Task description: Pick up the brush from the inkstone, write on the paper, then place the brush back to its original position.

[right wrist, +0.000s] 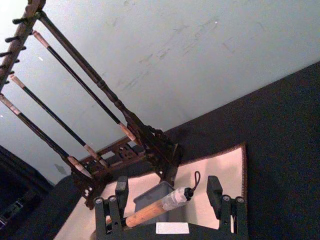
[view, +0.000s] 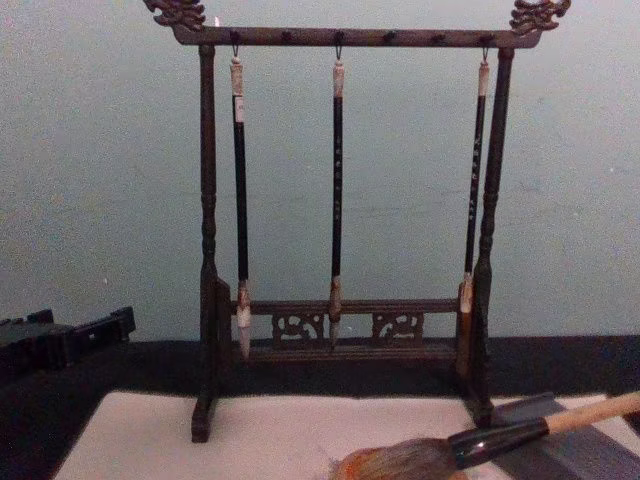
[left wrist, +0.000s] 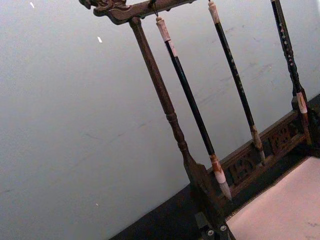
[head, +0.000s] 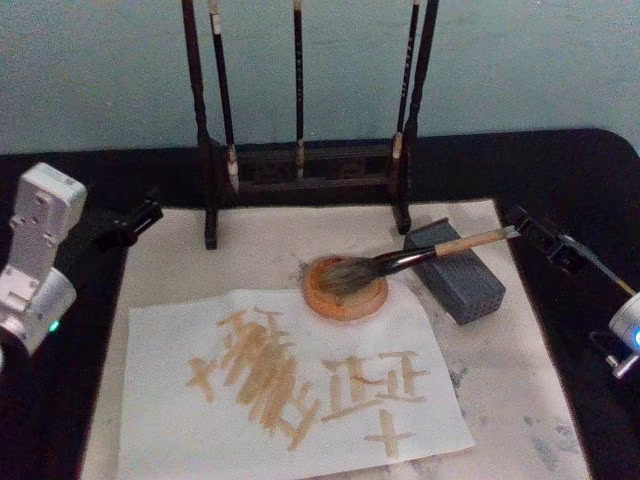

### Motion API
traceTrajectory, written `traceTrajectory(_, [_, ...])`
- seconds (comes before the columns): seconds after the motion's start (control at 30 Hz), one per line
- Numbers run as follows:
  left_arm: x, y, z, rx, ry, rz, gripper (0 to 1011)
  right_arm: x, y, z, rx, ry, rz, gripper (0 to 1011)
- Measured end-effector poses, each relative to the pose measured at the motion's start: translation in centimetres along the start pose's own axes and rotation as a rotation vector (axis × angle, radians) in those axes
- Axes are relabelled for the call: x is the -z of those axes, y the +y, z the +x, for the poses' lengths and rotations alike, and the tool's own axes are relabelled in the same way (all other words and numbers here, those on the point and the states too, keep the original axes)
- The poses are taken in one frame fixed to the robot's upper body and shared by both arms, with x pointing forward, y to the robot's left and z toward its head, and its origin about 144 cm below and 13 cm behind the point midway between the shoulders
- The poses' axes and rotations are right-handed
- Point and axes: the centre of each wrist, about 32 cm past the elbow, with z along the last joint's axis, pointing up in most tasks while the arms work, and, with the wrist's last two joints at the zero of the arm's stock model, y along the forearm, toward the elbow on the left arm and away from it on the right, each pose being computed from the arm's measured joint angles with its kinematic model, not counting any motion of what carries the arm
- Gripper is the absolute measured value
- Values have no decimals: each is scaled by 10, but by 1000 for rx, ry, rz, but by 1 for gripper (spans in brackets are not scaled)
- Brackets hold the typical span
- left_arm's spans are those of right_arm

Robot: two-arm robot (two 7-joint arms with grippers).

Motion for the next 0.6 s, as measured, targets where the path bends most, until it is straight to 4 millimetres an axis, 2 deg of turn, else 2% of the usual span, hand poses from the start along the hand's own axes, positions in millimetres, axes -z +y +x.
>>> traceTrajectory(0.6, [0,0,0,0,0,0,1002,7,4,6,-30,121,7,1008])
